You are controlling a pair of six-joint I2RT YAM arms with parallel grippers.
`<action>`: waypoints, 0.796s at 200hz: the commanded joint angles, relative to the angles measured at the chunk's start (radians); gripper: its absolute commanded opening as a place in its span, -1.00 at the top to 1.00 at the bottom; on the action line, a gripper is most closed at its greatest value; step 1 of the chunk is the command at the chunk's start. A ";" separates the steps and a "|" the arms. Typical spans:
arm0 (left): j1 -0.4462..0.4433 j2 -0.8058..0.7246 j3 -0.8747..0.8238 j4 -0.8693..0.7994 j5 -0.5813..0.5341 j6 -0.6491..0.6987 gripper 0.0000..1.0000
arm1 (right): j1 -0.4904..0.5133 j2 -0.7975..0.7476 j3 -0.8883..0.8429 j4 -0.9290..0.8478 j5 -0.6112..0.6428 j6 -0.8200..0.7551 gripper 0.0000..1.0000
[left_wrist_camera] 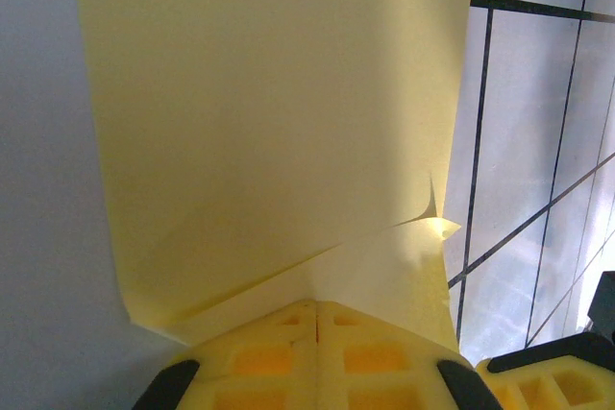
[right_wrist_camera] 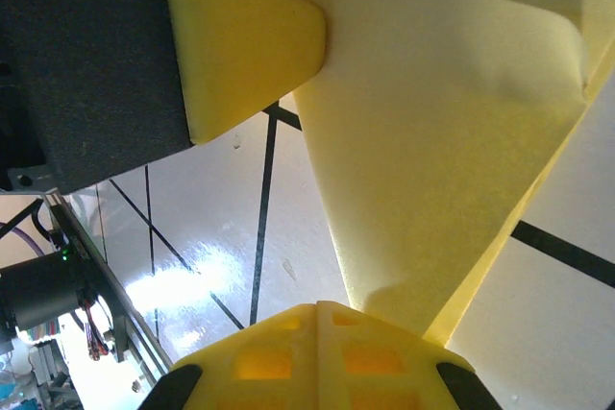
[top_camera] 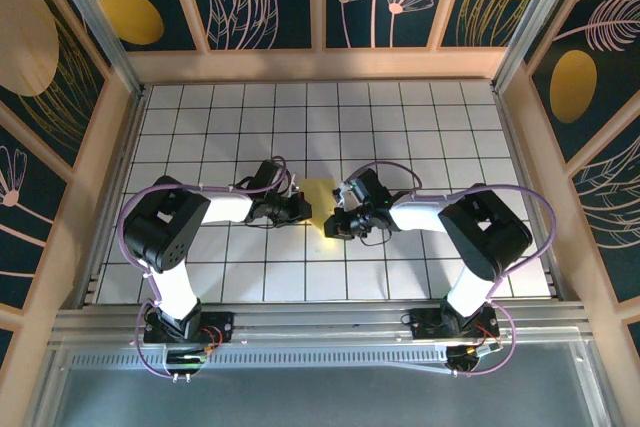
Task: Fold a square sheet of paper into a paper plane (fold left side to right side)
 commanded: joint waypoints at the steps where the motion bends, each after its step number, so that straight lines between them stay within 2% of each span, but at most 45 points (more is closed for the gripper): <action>1: -0.003 0.055 -0.029 -0.118 -0.111 0.023 1.00 | 0.010 0.022 -0.016 0.005 -0.005 0.015 1.00; 159: -0.003 0.055 -0.031 -0.126 -0.118 0.025 1.00 | 0.021 0.054 -0.007 -0.043 0.018 0.003 1.00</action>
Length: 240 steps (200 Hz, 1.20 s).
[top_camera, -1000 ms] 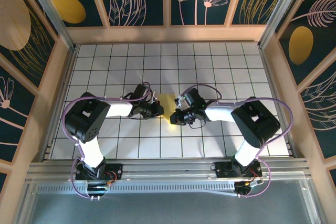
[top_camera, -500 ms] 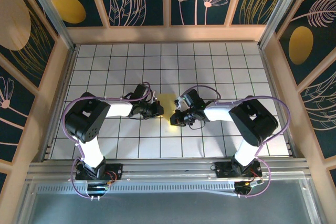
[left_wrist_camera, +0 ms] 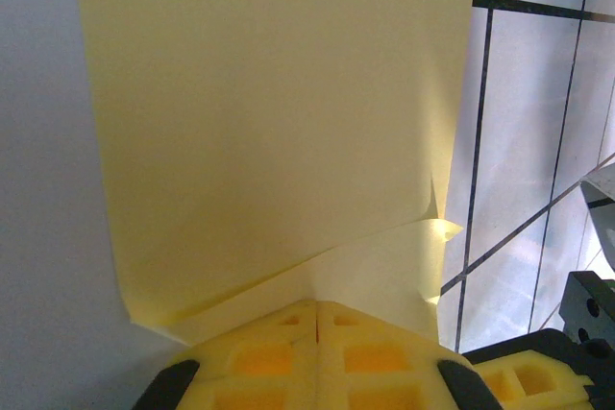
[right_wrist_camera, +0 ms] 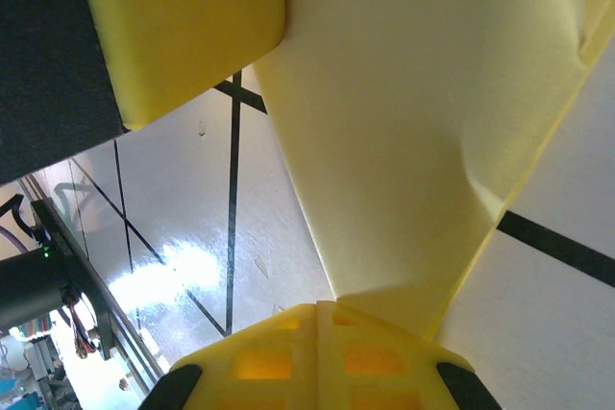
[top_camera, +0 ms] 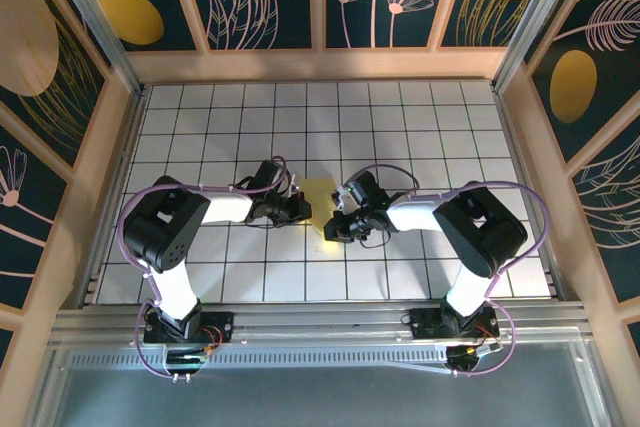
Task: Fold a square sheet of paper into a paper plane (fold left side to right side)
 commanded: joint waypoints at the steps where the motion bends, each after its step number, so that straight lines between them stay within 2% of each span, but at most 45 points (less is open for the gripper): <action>1: -0.003 0.055 -0.030 -0.126 -0.117 0.024 1.00 | 0.012 0.024 -0.007 -0.039 0.015 0.003 1.00; 105: -0.003 0.059 -0.030 -0.129 -0.129 0.023 1.00 | 0.014 0.029 -0.007 -0.074 0.040 -0.005 1.00; 240: -0.003 0.072 -0.023 -0.140 -0.150 0.018 1.00 | 0.016 -0.006 -0.025 -0.234 0.005 -0.096 1.00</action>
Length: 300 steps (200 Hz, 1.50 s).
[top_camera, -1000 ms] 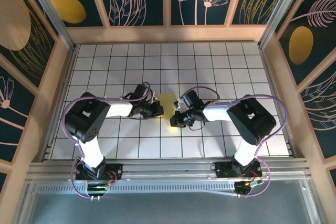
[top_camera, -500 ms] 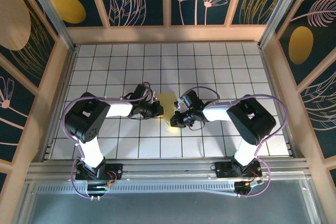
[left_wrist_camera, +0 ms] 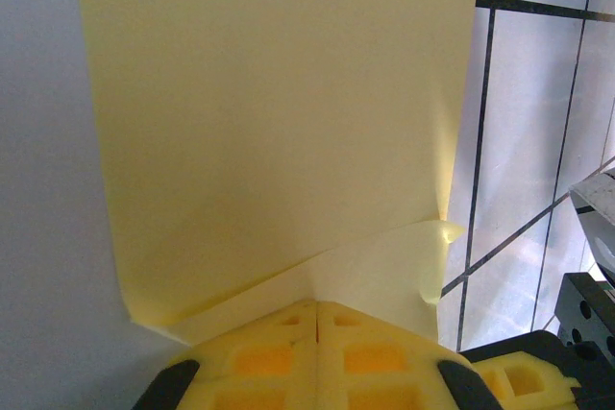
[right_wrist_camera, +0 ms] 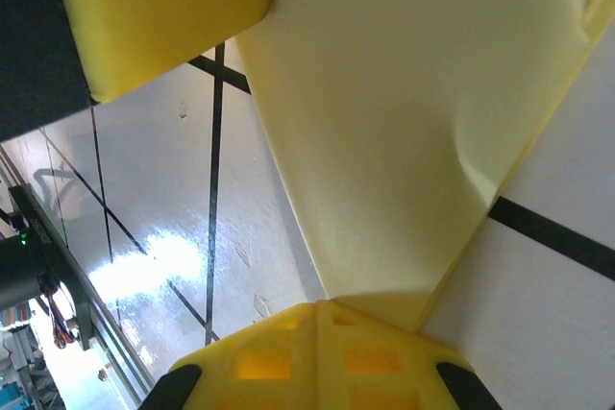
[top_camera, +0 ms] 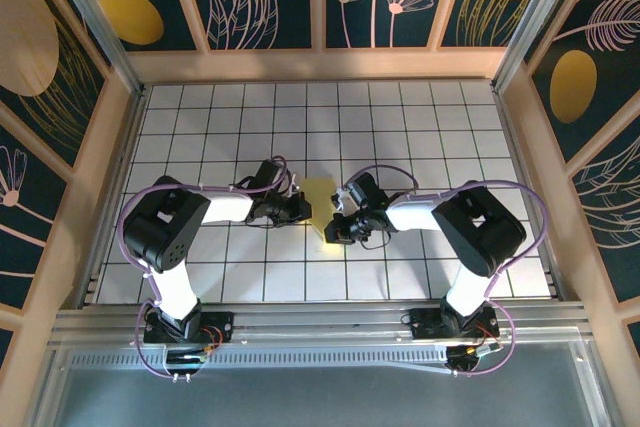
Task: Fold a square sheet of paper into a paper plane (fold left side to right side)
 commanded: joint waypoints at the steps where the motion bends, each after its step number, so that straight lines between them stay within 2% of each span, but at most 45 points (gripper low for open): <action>1: -0.003 0.071 -0.029 -0.130 -0.144 0.015 1.00 | 0.014 -0.013 -0.026 -0.192 0.000 -0.037 1.00; 79: -0.003 0.067 -0.025 -0.131 -0.137 0.016 1.00 | -0.004 -0.108 0.056 -0.302 -0.036 -0.083 1.00; 114: -0.003 0.066 -0.024 -0.130 -0.133 0.014 1.00 | -0.021 -0.159 0.084 -0.241 -0.079 -0.055 1.00; 181: -0.003 0.068 -0.017 -0.129 -0.130 0.014 1.00 | -0.020 -0.045 0.102 -0.064 0.020 0.025 1.00; 300: -0.003 0.065 -0.004 -0.139 -0.130 0.017 1.00 | -0.013 0.051 0.110 -0.164 0.153 0.011 1.00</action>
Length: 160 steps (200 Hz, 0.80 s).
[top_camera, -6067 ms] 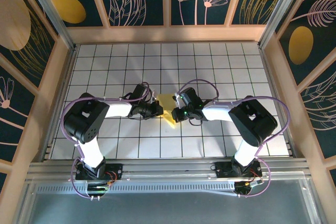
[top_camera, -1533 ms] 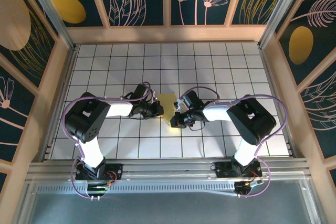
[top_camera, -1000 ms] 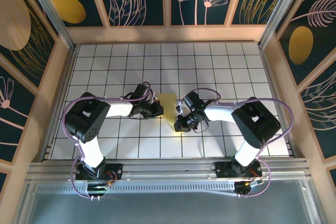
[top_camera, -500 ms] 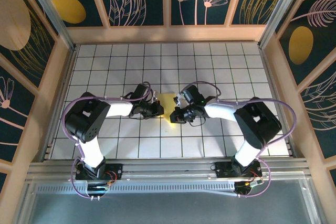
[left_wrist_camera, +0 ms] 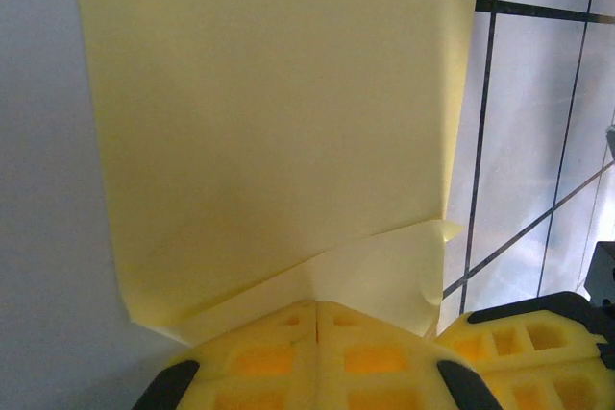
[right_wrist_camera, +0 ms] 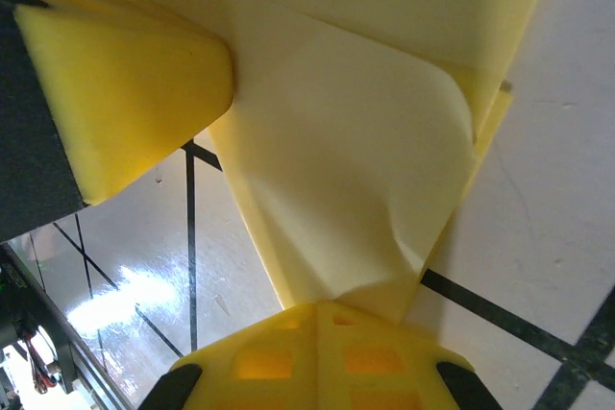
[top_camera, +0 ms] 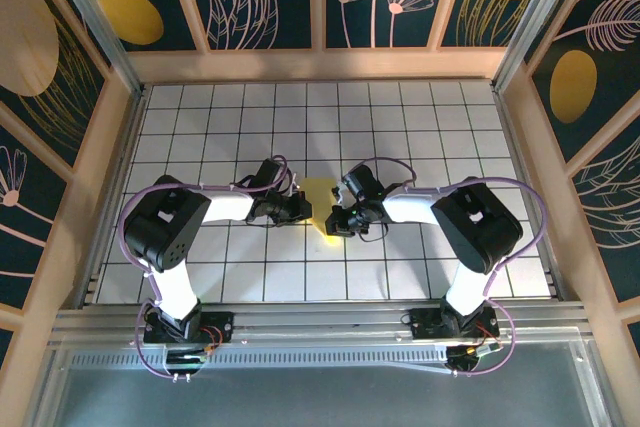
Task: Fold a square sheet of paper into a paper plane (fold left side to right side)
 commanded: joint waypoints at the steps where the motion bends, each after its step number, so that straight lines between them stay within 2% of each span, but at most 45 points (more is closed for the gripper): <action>1: -0.002 0.060 -0.020 -0.121 -0.128 0.018 1.00 | 0.004 0.026 0.014 -0.061 0.070 0.004 1.00; 17: -0.002 0.055 -0.016 -0.121 -0.127 0.017 0.99 | 0.007 0.030 0.015 -0.084 0.095 0.002 1.00; 53: -0.002 0.005 -0.010 -0.097 -0.130 0.005 0.81 | 0.016 0.047 0.009 -0.125 0.140 -0.004 1.00; 83: -0.002 -0.076 -0.039 -0.043 -0.124 -0.015 0.79 | 0.020 0.057 0.004 -0.142 0.176 0.000 1.00; 118: -0.008 -0.152 -0.114 0.066 -0.043 -0.056 0.91 | 0.024 0.063 0.006 -0.157 0.214 0.008 1.00; 160: -0.033 -0.159 -0.173 0.198 0.024 -0.129 1.00 | 0.031 0.072 0.013 -0.176 0.246 0.011 1.00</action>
